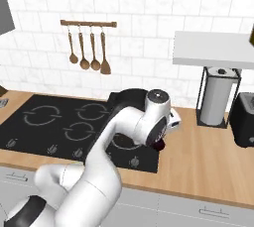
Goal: Put the onion and eggplant in the pot. Retrieve the spatula and lightly stir the vegetables in the pot.
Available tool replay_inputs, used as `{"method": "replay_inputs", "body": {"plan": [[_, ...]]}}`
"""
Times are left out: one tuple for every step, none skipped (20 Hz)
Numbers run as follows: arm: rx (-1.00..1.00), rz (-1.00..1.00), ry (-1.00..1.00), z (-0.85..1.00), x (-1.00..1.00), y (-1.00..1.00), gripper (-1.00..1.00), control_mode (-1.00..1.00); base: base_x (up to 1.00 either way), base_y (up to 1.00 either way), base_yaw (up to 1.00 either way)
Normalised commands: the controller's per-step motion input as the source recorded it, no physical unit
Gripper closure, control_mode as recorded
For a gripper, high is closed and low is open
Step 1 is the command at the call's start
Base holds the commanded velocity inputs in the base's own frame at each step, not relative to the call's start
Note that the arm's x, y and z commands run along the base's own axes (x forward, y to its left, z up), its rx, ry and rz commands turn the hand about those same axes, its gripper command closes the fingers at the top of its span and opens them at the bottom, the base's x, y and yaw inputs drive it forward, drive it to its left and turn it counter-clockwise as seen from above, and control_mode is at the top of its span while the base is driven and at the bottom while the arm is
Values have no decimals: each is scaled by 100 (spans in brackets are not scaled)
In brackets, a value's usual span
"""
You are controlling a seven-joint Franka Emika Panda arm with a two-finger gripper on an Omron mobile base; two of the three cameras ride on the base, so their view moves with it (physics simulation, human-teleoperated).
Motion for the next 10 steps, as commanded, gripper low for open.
{"method": "replay_inputs", "body": {"plan": [[-17,0,12,100,0,100,100,-100,0,0,0],[-17,0,21,100,0,100,100,-100,0,0,0],[-17,0,24,100,11,88,100,-100,0,0,0],[-13,0,35,100,20,96,100,-100,0,0,0],[-12,0,40,100,19,100,100,-100,0,0,0],[-10,0,35,97,16,100,100,-100,0,0,0],[-7,0,36,79,36,100,100,-100,0,0,0],[-6,0,27,73,60,94,100,-100,0,0,0],[-3,0,17,64,66,75,100,-100,0,0,0],[0,0,10,58,78,34,100,-100,0,0,0]]}}
